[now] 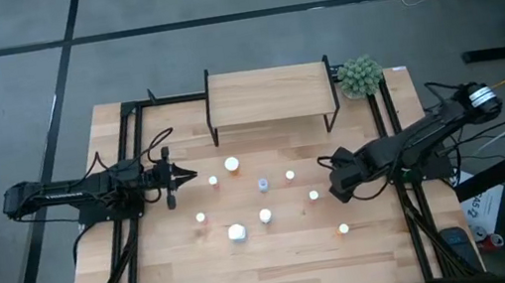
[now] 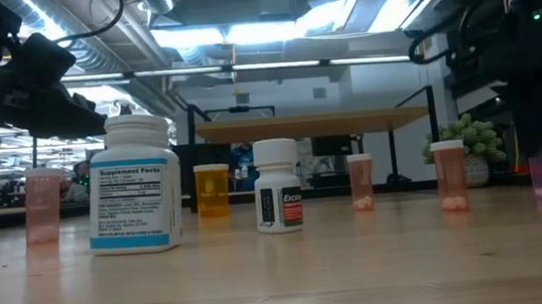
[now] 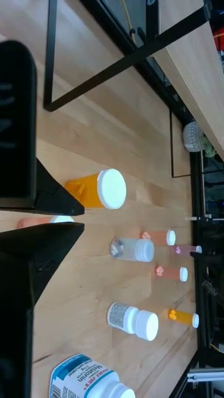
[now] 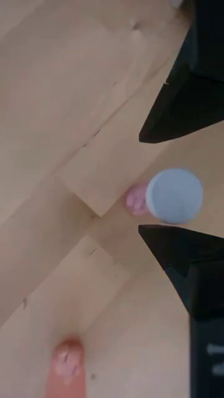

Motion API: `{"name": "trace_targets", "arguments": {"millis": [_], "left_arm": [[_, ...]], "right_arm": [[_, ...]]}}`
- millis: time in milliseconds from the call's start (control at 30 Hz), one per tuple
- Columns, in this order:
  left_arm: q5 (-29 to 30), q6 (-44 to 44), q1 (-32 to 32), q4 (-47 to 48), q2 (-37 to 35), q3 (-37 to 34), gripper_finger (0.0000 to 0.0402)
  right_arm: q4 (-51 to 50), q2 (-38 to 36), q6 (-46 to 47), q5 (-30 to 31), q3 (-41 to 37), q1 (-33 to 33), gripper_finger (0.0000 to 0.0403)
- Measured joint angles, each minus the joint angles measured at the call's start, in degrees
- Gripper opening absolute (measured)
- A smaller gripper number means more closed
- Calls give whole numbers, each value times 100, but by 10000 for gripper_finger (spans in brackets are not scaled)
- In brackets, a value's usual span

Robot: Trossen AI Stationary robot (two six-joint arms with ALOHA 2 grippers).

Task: Pick and place medicine bottles onto shelf by color
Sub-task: Put the pink pill bottle on the shelf

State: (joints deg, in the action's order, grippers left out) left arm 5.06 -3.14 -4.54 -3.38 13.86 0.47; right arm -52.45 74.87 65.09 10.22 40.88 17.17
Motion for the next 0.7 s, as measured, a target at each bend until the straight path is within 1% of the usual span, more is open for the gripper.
{"name": "trace_targets", "arguments": {"millis": [67, 233, 333, 433, 633, 700], "left_arm": [[0, 0, 0, -2, 1, 0, 25], [0, -2, 0, -2, 1, 0, 25], [0, -2, 0, -4, 0, 1, 25], [1, -4, 0, -4, 0, 1, 25], [2, -38, 0, -4, 0, 0, 25], [2, -158, 0, -4, 1, 1, 25]], "right_arm": [[0, 85, 78, -92, 0, 0, 229], [64, 198, 136, -92, 0, 1, 229], [66, 208, 224, -103, 0, 0, 221], [75, 208, 268, -173, 0, 0, 197], [195, 208, 366, -183, 0, 0, 123], [210, 208, 364, -190, 0, 0, 107]]}}
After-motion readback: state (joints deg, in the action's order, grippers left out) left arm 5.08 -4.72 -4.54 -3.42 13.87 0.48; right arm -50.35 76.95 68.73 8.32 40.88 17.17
